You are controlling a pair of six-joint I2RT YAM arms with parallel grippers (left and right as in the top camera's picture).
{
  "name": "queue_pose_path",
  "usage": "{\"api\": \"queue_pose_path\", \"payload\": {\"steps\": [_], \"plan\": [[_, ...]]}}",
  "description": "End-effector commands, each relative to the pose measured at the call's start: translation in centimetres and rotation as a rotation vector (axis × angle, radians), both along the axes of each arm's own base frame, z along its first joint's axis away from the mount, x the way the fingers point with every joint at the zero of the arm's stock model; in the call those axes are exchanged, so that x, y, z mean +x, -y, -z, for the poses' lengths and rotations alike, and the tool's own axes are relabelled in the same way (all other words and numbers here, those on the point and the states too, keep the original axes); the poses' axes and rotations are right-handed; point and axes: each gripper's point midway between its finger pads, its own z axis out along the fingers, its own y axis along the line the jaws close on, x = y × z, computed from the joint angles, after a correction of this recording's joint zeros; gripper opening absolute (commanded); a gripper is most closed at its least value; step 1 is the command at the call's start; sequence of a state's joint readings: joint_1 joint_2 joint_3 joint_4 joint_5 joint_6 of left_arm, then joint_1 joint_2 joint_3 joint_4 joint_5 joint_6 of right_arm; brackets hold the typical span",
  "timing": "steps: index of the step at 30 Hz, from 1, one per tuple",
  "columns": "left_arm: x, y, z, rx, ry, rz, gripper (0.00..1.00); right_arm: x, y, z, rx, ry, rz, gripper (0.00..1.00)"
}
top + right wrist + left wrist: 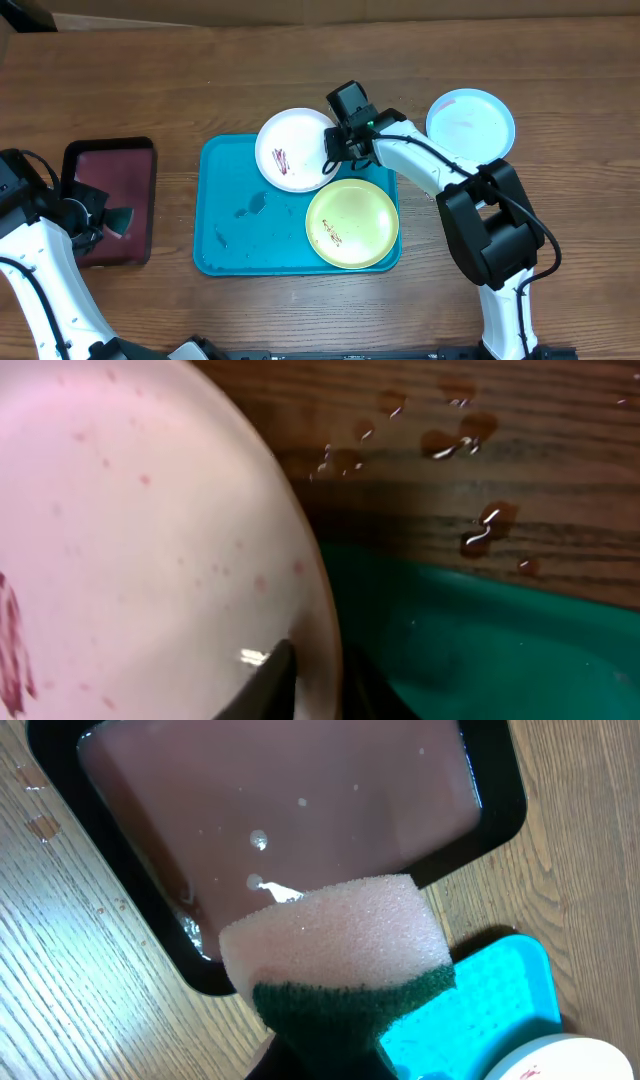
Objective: Clean dirty plates on tray and stack at the side
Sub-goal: 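Set the light-blue plate on the table, move right gripper to white plate, then hold the white plate rim with right gripper, scrub it with left sponge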
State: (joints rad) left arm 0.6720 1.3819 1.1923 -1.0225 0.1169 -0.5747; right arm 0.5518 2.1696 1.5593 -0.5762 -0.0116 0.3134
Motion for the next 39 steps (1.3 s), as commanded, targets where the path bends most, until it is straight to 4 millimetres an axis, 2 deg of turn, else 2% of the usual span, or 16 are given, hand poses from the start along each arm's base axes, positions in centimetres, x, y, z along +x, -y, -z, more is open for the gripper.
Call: {"api": "queue_pose_path", "payload": {"steps": [1, 4, 7, 13, 14, 20, 26, 28, 33, 34, 39], "plan": [[0.3, -0.1, -0.4, -0.002, 0.013, -0.003, 0.04, -1.2, -1.2, 0.3, -0.002, -0.019, -0.031, 0.06], [0.7, 0.4, -0.5, -0.019, 0.031, 0.030, 0.04, -2.1, -1.9, 0.4, -0.004, -0.035, -0.041, 0.04], [2.0, 2.4, -1.0, -0.073, 0.110, 0.194, 0.04, -3.2, -2.6, 0.6, 0.005, -0.066, -0.029, 0.04], [5.3, 8.4, -2.7, -0.133, 0.271, 0.552, 0.04, -5.7, -5.0, 0.6, 0.091, -0.168, 0.004, 0.04], [6.0, 10.0, -2.8, -0.132, 0.273, 0.610, 0.04, -6.0, -5.4, 0.6, 0.107, -0.185, 0.032, 0.04], [8.5, 16.5, -2.3, -0.124, 0.275, 0.819, 0.04, -6.4, -6.2, 0.5, 0.128, -0.191, 0.060, 0.04], [10.9, 20.0, 0.8, -0.104, 0.179, 0.801, 0.04, -6.4, -6.9, 0.2, 0.161, -0.199, 0.050, 0.04], [12.0, 21.9, 3.2, -0.131, 0.148, 0.841, 0.04, -6.3, -7.0, 0.2, 0.173, -0.203, 0.071, 0.04], [12.9, 24.4, 6.9, -0.183, 0.098, 0.902, 0.04, -6.1, -6.8, 0.2, 0.165, -0.192, 0.077, 0.04], [13.1, 26.0, 8.3, -0.225, 0.088, 0.935, 0.04, -6.1, -6.9, 0.2, 0.166, -0.191, 0.076, 0.04], [13.0, 27.4, 12.1, -0.262, 0.018, 0.961, 0.04, -6.1, -6.8, 0.2, 0.165, -0.191, 0.076, 0.04]]}}
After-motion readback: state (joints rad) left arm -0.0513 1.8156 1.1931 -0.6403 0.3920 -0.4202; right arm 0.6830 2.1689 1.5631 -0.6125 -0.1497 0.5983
